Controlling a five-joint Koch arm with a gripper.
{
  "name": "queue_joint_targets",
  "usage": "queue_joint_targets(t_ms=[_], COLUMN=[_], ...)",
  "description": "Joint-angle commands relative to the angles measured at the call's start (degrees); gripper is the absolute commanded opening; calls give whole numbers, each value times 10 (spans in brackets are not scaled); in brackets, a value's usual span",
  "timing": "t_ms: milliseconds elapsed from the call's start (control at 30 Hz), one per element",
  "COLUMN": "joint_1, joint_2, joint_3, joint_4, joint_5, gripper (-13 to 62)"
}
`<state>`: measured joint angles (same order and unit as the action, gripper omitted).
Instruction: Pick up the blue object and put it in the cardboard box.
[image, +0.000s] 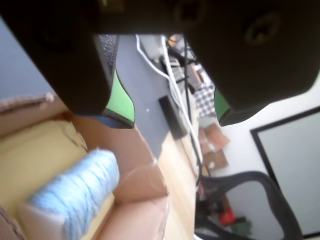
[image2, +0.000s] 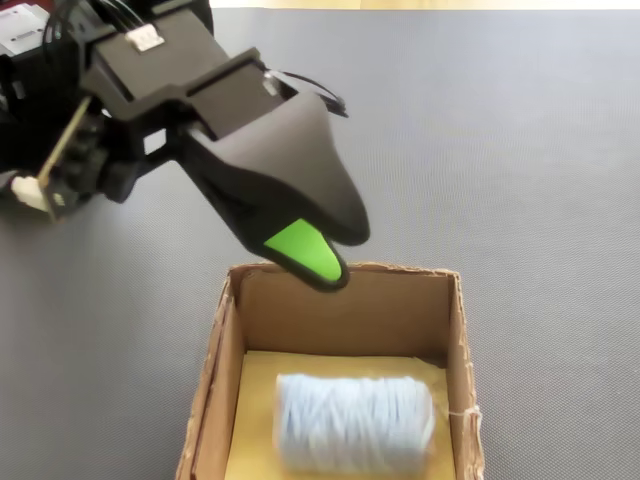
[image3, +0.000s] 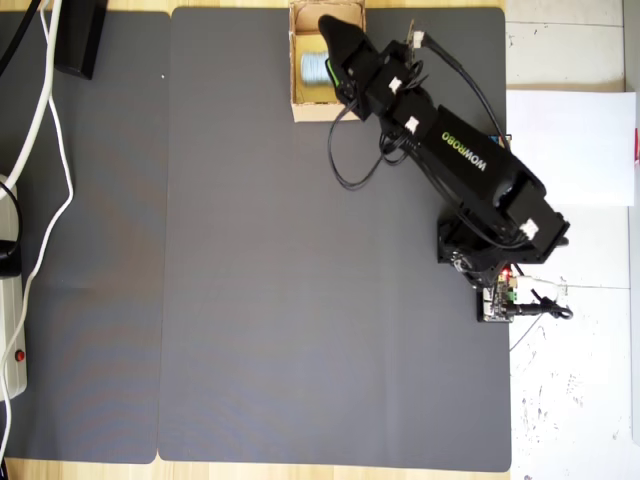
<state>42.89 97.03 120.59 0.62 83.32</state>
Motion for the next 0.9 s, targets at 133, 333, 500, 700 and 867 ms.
queue_joint_targets(t_ms=[133,333,500,700,867], joint_1=[-65,-156,-225,-297,-332], joint_2=[94,175,235,301,343], joint_3=[34,112,178,253,291], joint_4=[-15,-20,-21,-21,-16], joint_5=[9,25,25,25,25], gripper=[332,340,340,341,341])
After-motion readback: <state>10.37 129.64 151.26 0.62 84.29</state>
